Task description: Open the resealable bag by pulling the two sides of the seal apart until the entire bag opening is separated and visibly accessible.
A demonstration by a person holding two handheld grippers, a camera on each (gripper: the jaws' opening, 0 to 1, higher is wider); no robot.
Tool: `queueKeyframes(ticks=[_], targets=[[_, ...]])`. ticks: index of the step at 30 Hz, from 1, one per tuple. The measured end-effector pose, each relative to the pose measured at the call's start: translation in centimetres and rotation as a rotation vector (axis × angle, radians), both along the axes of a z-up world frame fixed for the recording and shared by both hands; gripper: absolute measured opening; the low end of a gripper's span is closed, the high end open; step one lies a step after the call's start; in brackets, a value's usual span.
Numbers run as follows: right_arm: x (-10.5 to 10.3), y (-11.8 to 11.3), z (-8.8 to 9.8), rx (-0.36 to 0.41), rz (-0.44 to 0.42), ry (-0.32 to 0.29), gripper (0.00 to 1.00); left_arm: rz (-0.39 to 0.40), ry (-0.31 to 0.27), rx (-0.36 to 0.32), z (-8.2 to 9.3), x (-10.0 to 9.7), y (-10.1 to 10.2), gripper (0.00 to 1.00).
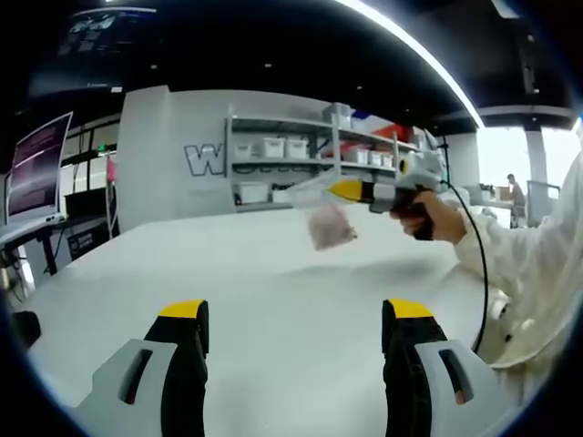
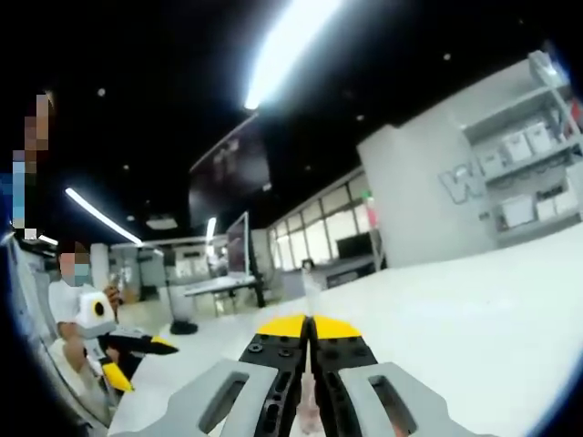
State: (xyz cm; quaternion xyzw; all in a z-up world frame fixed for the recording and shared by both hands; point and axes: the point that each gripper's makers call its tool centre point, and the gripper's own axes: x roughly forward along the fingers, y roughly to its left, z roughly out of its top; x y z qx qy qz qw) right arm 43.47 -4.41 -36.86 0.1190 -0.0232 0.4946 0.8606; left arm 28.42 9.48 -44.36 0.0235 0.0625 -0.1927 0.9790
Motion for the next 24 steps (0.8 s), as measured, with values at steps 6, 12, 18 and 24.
queueKeyframes(ticks=[6,12,18,24], targets=[[-1.2,0.0,0.0,-0.01,0.012,-0.007,0.0,-0.002,0.002,0.001,-0.1,0.0,-0.1,0.77],[-1.8,-0.3,0.0,-0.01,0.017,-0.014,0.0,-0.002,0.001,0.001,-0.1,-0.1,-0.1,0.77],[-2.8,-0.6,-0.4,-0.015,0.026,-0.015,0.0,-0.003,0.002,0.0,-0.2,-0.1,-0.1,0.77],[-4.0,-0.7,-0.9,-0.034,0.036,-0.018,0.0,-0.003,0.004,0.001,-0.3,-0.1,-0.2,0.77]])
